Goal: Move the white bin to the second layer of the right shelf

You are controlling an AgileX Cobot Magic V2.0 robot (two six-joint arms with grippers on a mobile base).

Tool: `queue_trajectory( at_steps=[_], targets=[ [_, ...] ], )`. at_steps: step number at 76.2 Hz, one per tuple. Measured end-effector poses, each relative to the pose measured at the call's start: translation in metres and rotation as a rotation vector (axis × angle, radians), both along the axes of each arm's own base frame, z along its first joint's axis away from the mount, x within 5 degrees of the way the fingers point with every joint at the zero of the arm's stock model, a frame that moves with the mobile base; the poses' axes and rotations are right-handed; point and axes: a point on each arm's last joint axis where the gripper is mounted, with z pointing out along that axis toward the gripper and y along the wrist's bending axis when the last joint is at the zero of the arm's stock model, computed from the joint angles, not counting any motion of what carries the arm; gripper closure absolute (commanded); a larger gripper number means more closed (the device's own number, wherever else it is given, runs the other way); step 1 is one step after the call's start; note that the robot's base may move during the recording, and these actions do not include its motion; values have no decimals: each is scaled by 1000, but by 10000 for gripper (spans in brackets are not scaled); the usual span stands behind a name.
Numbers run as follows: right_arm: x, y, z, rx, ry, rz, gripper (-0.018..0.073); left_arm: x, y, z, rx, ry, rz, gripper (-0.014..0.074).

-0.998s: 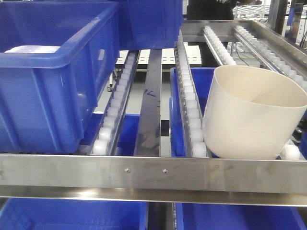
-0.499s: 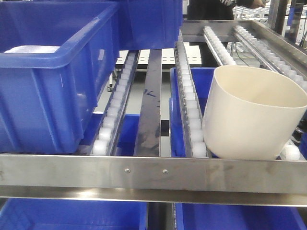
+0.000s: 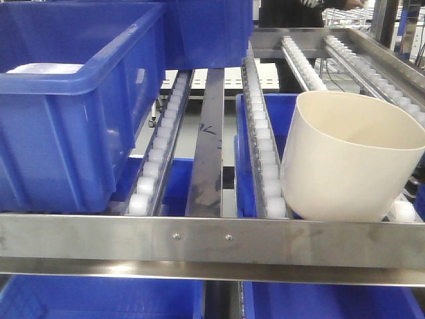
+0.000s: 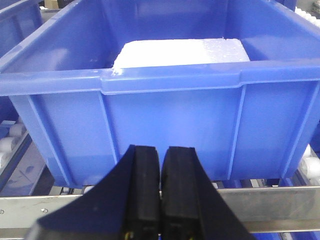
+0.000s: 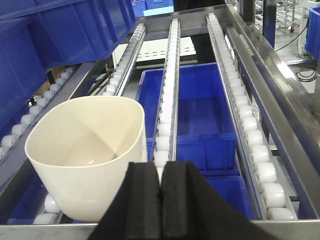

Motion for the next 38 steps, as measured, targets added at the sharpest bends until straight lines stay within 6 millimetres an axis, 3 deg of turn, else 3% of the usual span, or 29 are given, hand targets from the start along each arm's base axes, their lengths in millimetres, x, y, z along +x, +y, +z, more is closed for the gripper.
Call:
queue_trajectory(
  at_steps=[38],
  targets=[
    [0,0,0,0,0,0,503,0,0,0,0,0,0,512]
  ],
)
